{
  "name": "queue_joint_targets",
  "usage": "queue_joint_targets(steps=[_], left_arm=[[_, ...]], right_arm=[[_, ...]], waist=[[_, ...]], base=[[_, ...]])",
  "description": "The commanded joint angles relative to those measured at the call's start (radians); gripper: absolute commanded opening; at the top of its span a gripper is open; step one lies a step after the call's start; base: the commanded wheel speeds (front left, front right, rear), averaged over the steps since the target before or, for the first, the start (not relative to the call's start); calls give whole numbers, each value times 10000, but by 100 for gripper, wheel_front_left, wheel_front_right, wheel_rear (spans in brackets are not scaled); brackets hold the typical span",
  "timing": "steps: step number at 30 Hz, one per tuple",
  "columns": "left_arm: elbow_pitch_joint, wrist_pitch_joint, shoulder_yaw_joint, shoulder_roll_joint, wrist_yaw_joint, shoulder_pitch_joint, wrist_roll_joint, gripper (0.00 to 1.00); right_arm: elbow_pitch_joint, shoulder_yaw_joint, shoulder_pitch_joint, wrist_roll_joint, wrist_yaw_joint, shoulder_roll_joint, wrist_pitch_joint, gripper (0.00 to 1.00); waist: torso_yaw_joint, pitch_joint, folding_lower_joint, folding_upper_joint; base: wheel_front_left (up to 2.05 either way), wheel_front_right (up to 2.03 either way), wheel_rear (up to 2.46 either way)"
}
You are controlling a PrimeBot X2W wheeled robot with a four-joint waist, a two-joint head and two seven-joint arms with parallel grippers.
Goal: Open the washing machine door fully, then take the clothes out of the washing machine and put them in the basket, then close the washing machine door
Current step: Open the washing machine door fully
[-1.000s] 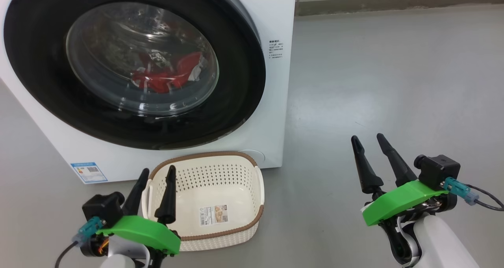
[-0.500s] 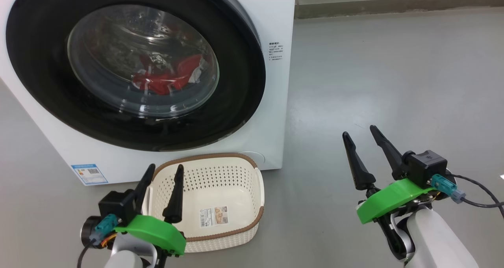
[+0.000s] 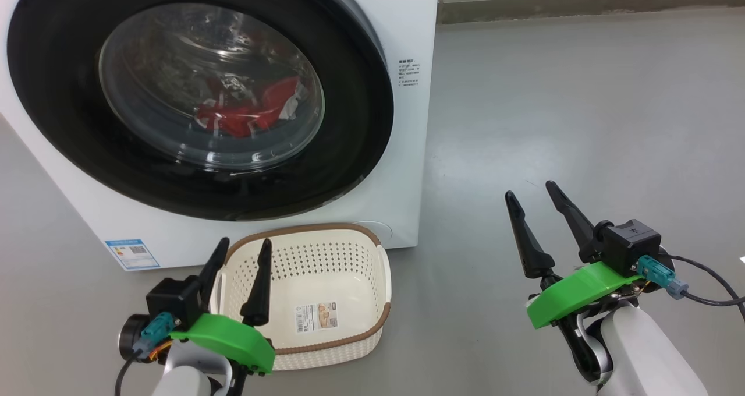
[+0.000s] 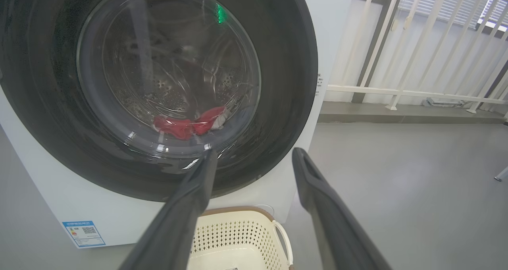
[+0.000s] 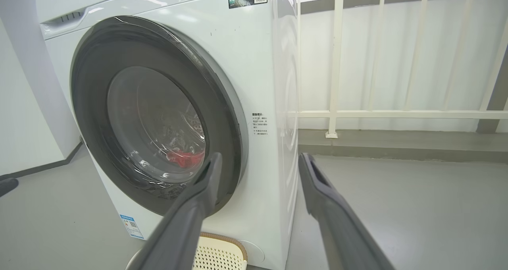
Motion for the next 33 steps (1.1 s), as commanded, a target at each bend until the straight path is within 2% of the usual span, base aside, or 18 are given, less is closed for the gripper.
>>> queue_joint_targets(steps=[1,6,7,8,9,12,17,26,27,33], left_arm=[[-219,-124,282,177,30,-402,43,100],[-255,-124,292,177,23,-410,-39,100],[-278,-124,283,177,25,-415,-46,100],[-302,-124,274,177,27,-418,-54,100],[-327,-124,266,177,31,-420,-59,100],[-447,-124,275,177,51,-414,9,100],[-662,-124,252,177,44,-436,83,100],[-1333,-124,143,177,91,-586,129,100],[-1333,-124,143,177,91,-586,129,100],[-1785,-124,-57,177,119,-668,116,100]], right_arm=[[-260,171,-396,-37,-6,18,-65,100],[-344,198,-418,0,-6,18,-65,100],[-357,199,-425,9,-6,18,-65,82],[-369,201,-428,20,-6,18,-65,50],[-363,226,-425,13,-6,18,-65,42],[-228,254,-519,54,-6,18,-65,0],[-14,171,-786,464,-6,18,-65,0],[357,103,-1795,3119,-6,18,-65,0],[357,103,-1795,3119,-6,18,-65,0],[512,138,-2539,5252,-6,18,-65,0]], waist=[[-2,7,0,0],[2,58,0,0],[8,69,0,0],[15,78,0,0],[22,87,0,0],[37,179,0,0],[120,440,0,0],[407,1375,0,0],[407,1375,0,0],[699,1969,0,0]], base=[[0,0,0],[0,0,0],[0,0,0],[0,0,0],[0,0,0],[0,0,0],[0,0,0],[0,0,0],[0,0,0],[0,0,0]])
